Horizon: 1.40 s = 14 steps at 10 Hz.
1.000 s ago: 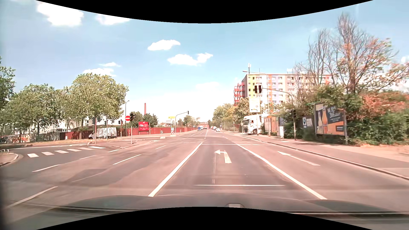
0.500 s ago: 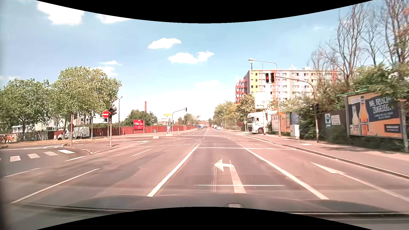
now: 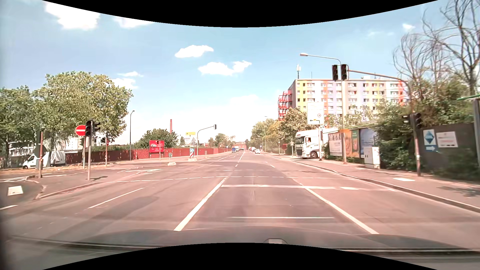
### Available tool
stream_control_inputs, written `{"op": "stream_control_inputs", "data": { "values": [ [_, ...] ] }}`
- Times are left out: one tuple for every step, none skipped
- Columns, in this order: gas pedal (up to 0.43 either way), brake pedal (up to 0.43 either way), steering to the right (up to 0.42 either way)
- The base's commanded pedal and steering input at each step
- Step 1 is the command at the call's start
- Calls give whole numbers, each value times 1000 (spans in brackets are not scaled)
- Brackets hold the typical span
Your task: Follow the waypoints while adhering to traffic rules and regulations
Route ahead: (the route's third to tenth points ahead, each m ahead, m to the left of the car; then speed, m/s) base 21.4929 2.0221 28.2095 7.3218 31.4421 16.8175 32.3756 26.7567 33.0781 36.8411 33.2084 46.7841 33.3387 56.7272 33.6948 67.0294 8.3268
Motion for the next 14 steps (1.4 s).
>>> {"op": "stream_control_inputs", "data": {
  "values": [
    [0, 110, -9],
    [0, 128, -9],
    [0, 128, -9],
    [0, 140, -10],
    [0, 146, -11],
    [0, 152, -11],
    [0, 152, -13],
    [0, 159, -17],
    [0, 165, -17],
    [0, 171, -16],
    [0, 171, -19],
    [0, 177, -26],
    [0, 177, -28],
    [0, 177, -29]
  ]
}}
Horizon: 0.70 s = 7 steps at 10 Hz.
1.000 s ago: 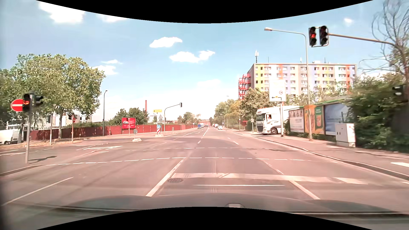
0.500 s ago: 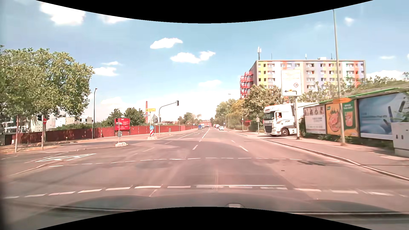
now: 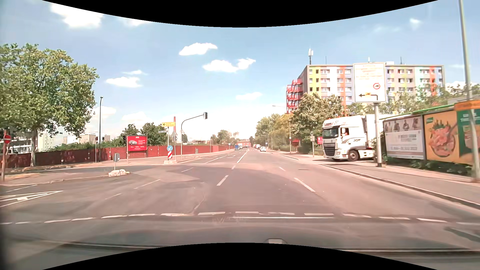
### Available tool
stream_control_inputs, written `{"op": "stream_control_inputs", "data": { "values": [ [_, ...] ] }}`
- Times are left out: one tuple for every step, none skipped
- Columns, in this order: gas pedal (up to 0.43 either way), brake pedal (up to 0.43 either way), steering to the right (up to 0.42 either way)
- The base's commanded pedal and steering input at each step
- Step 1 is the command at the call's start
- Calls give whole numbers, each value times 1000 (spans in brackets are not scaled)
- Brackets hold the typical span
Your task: Follow the waypoints while adhering to traffic rules and regulations
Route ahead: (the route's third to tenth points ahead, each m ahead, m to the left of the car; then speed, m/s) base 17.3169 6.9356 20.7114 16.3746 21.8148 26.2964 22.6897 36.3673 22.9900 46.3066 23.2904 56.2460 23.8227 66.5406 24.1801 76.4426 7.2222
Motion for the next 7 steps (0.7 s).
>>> {"op": "stream_control_inputs", "data": {
  "values": [
    [0, 177, -33],
    [0, 177, -43],
    [0, 165, -59],
    [0, 152, -72],
    [0, 152, -89],
    [0, 134, -107],
    [0, 134, -122]
  ]
}}
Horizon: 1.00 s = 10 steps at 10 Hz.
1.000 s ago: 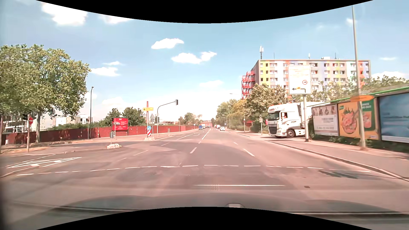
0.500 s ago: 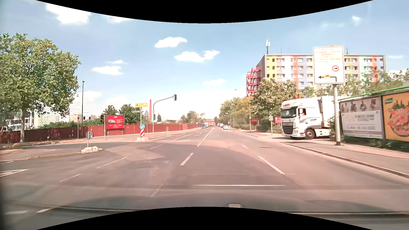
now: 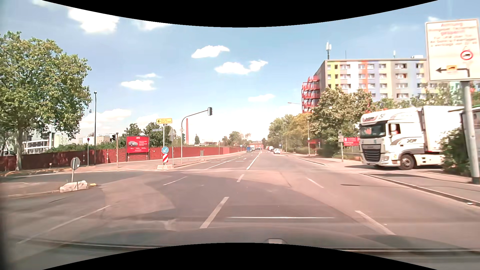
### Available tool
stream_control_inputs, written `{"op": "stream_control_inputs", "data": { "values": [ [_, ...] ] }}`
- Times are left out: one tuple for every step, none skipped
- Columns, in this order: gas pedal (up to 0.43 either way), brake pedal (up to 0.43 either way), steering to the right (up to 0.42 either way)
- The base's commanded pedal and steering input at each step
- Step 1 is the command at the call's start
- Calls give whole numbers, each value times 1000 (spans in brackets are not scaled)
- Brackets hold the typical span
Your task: Follow the waypoints while adhering to traffic rules and regulations
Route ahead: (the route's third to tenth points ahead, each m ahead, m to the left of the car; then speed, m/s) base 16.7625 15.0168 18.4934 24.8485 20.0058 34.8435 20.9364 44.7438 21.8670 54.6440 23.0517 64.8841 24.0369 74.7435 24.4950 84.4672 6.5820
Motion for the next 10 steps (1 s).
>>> {"op": "stream_control_inputs", "data": {
  "values": [
    [0, 128, -144],
    [0, 122, -165],
    [0, 104, -181],
    [0, 79, -197],
    [0, 30, -210],
    [0, 0, -225],
    [0, 0, -237],
    [0, 0, -251],
    [0, 0, -270],
    [0, 0, -280]
  ]
}}
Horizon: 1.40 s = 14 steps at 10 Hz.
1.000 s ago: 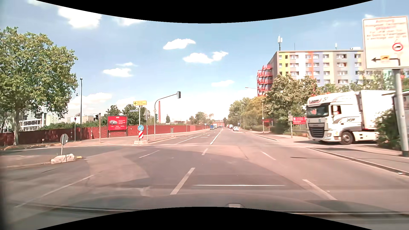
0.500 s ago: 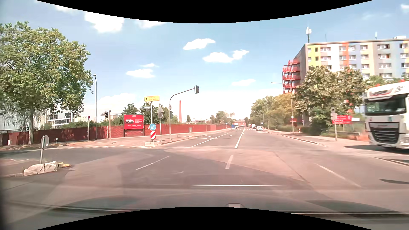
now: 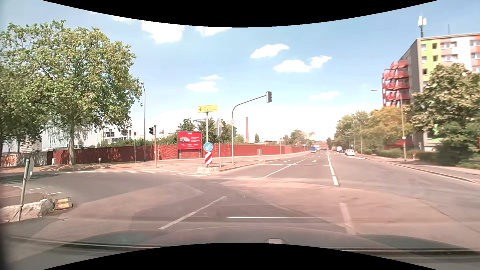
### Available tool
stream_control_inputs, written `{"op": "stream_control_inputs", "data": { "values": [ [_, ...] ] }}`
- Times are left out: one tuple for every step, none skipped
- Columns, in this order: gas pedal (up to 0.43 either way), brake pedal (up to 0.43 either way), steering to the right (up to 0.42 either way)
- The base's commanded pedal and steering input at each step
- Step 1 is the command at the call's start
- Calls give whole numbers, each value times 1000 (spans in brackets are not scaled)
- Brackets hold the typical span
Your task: Follow the waypoints while adhering to traffic rules and regulations
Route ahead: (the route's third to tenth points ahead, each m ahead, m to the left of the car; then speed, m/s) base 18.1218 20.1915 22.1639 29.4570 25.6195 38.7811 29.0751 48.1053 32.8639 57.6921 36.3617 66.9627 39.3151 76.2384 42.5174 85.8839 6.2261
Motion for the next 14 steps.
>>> {"op": "stream_control_inputs", "data": {
  "values": [
    [0, 0, -292],
    [0, 0, -299],
    [0, 0, -308],
    [0, 0, -318],
    [0, 0, -330],
    [8, 0, -340],
    [8, 0, -344],
    [20, 0, -344],
    [20, 0, -344],
    [28, 0, -343],
    [59, 0, -340],
    [87, 0, -329],
    [87, 0, -322],
    [87, 0, -319]
  ]
}}
